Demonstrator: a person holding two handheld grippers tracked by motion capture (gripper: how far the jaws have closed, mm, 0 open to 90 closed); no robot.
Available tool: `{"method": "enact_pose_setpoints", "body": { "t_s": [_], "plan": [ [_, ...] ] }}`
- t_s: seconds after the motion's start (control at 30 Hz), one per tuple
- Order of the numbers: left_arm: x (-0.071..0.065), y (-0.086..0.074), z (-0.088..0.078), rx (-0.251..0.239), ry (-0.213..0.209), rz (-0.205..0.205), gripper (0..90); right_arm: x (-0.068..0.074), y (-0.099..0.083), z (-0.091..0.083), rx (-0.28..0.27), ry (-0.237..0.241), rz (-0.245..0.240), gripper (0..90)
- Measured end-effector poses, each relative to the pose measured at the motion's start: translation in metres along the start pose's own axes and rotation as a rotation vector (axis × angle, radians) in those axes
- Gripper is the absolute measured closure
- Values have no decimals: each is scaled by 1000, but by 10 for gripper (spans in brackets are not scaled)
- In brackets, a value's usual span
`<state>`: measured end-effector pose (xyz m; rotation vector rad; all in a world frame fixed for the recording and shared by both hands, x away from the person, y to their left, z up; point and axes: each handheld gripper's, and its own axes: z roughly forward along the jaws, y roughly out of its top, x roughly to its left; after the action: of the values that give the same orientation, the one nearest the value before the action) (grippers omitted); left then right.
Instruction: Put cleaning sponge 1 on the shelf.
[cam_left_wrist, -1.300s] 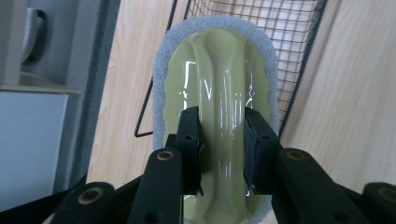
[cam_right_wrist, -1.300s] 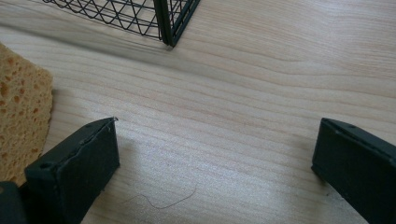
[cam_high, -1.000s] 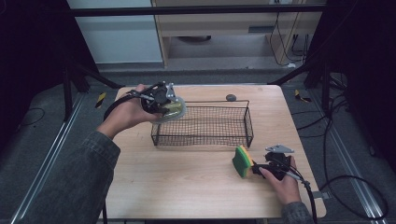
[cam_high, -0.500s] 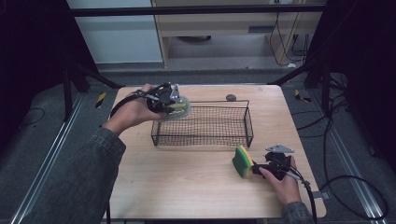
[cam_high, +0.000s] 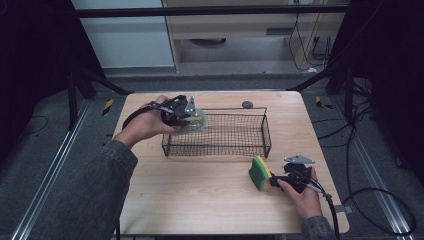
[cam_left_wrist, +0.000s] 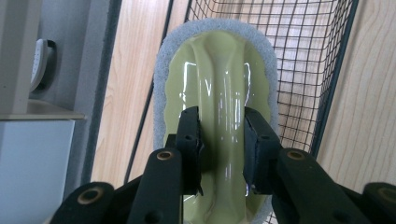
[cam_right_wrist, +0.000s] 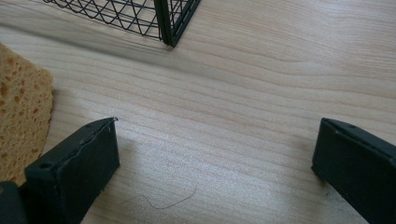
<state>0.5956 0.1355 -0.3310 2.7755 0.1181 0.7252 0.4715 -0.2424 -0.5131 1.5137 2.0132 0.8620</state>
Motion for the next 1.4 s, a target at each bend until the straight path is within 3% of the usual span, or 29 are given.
{"method": "enact_pose_setpoints", "body": {
  "t_s": [0.63,1.4],
  "plan": [
    [-9,-6,26,34,-66,17,703,0,0,0,0,1,0,7],
    [-11,-22,46,58,-125,-26,702,0,0,0,-2,0,-6,7]
  ]
}}
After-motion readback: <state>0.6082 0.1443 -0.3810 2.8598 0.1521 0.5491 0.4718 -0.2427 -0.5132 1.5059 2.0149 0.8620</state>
